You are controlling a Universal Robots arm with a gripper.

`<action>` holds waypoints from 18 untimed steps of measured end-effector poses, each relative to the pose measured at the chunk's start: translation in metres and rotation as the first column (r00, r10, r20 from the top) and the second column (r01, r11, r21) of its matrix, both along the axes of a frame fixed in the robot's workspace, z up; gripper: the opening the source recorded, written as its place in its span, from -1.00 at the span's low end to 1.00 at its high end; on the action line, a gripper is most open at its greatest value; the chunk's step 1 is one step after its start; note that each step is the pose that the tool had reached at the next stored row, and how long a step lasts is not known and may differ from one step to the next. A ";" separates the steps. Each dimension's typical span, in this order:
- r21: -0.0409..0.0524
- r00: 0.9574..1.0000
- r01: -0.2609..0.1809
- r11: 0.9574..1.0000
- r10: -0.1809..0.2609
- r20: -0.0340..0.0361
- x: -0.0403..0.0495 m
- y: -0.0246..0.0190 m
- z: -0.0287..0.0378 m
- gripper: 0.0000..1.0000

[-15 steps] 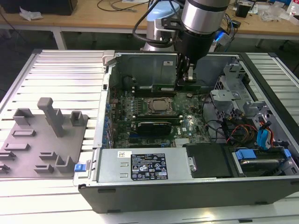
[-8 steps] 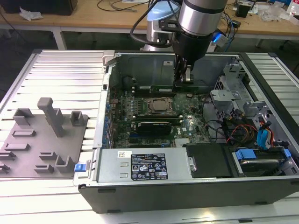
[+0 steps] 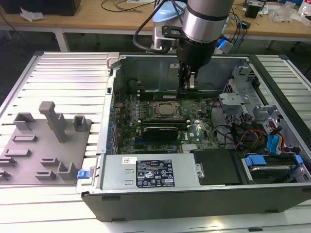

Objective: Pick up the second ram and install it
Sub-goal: 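Insert the second ram into the second slot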

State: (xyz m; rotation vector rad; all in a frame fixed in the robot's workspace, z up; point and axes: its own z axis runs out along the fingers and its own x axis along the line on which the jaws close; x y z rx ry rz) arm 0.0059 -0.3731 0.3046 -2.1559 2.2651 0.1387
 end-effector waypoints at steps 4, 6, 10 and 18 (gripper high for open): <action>0.000 1.000 0.000 1.000 0.000 0.000 -0.0014 0.0000 -0.0089 -0.73; 0.000 1.000 0.000 1.000 0.000 0.000 -0.0018 0.0000 -0.0127 -0.73; 0.000 1.000 0.000 1.000 0.000 0.000 -0.0025 0.0000 -0.0206 -0.73; 0.000 1.000 0.000 1.000 0.000 0.000 -0.0091 -0.0003 -0.0299 -0.73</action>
